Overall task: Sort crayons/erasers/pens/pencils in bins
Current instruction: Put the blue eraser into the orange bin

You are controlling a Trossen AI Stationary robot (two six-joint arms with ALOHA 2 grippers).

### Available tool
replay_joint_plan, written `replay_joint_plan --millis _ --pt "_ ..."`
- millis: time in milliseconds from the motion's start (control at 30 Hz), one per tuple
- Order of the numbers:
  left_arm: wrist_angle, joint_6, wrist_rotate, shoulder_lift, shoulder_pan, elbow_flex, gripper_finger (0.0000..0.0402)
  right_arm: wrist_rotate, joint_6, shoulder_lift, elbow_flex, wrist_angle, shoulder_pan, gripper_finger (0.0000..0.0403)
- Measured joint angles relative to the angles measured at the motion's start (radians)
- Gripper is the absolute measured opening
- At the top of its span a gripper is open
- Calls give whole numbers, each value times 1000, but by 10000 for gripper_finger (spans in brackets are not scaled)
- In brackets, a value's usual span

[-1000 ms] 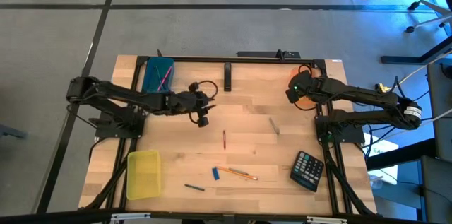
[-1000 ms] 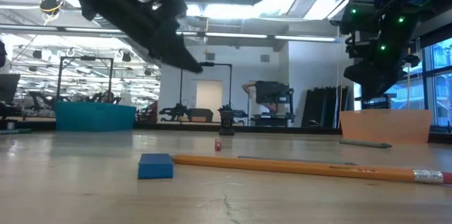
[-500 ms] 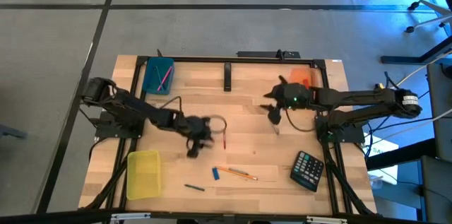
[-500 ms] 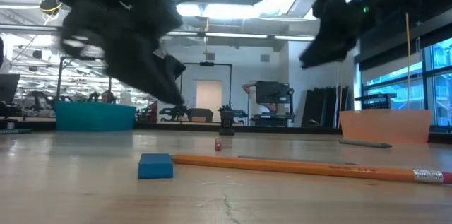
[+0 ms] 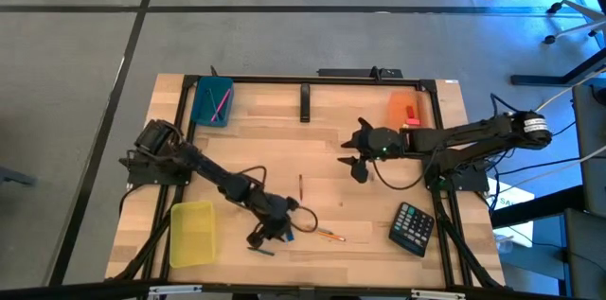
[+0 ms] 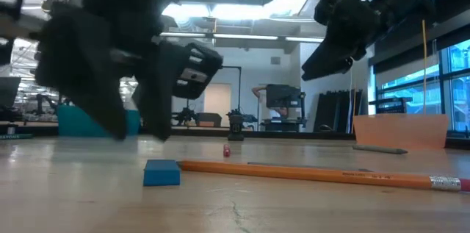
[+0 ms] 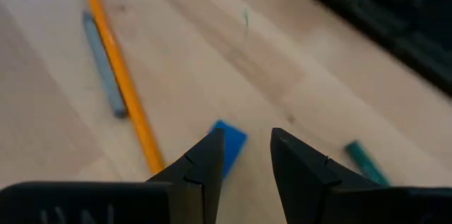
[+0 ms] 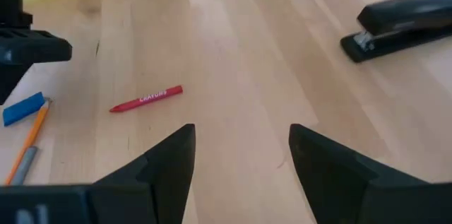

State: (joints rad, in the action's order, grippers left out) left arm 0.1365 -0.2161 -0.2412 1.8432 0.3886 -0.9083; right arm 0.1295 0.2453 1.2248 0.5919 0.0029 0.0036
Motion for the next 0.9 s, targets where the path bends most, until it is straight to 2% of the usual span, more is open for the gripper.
replay_joint_plan --millis 167,400,600,900 --pt "-75 -49 86 3 4 -30 110 0 11 20 0 -1 21 231" --pt "-79 -131 91 4 4 -30 150 0 11 20 0 0 21 231" --pt "-65 -140 21 13 -17 -30 183 20 16 20 0 0 21 231" --pt "-63 -171 -77 125 -57 -79 186 35 46 60 2 24 45 231"
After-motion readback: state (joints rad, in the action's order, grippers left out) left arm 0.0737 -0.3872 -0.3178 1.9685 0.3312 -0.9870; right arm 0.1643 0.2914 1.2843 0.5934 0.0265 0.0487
